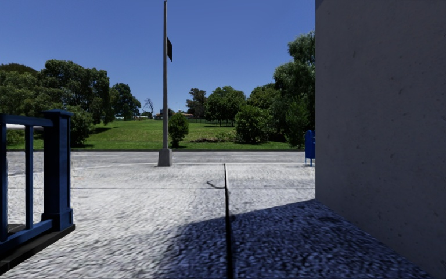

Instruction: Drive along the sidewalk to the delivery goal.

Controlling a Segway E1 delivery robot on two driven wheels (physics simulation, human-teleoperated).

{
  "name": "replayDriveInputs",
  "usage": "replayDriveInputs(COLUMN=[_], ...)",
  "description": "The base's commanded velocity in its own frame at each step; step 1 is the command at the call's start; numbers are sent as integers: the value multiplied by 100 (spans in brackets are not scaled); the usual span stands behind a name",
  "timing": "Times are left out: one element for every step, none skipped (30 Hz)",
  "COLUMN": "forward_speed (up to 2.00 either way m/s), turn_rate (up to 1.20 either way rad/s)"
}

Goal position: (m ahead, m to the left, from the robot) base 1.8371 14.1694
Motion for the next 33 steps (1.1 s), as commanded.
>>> replayDriveInputs(forward_speed=[200, 200, 200, 200, 200, 200, 200, 200, 200, 200, 200, 200, 200, 200, 200, 200, 200, 200, 200, 200, 200, 200, 200, 200, 200, 200, 200, 200, 200, 200, 200, 200, 200], turn_rate=[0, 0, 6, 18, 35, 35, 58, 64, 64, 66, 67, 67, 67, 67, 67, 67, 67, 67, 67, 68, 68, 69, 67, 67, 65, 64, 64, 64, 64, 64, 64, 64, 64])
